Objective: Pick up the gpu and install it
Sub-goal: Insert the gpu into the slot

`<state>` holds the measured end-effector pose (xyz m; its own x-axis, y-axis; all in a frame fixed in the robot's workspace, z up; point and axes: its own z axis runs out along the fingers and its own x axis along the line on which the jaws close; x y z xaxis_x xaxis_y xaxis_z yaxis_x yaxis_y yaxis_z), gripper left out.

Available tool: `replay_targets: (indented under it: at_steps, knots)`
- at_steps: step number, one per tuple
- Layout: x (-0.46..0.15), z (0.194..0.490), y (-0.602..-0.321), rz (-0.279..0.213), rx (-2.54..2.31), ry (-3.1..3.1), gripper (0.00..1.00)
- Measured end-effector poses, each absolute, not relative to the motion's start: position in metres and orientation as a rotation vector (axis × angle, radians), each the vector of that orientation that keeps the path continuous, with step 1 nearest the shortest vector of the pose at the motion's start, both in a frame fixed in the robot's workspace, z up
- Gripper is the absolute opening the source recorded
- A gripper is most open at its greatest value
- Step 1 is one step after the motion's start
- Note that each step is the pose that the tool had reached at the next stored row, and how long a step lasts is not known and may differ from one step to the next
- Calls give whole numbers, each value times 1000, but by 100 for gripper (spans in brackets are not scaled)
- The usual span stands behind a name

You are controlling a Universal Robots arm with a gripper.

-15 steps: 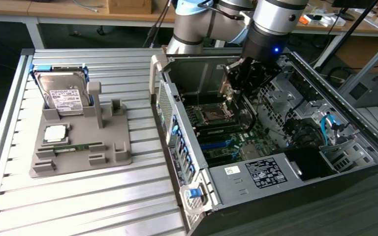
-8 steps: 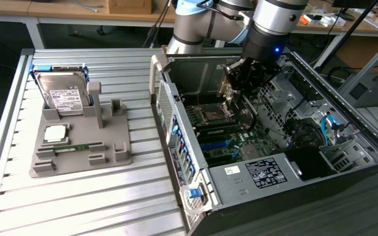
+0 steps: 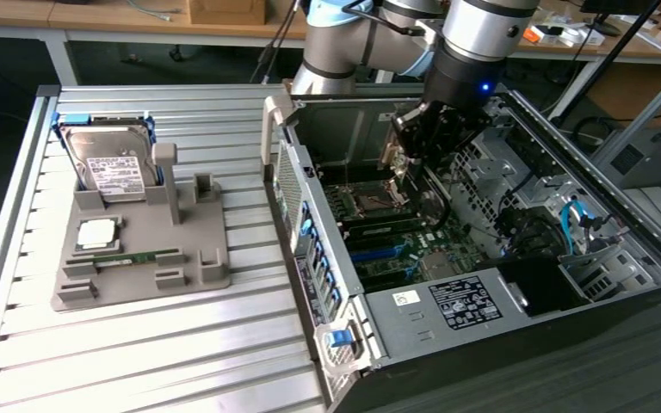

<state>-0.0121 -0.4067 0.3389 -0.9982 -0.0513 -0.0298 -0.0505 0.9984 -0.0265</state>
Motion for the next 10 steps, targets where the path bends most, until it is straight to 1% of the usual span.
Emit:
replay_targets:
  at_steps: [10]
  knots:
    - [-12,339,-407,-39,-165,3106,27]
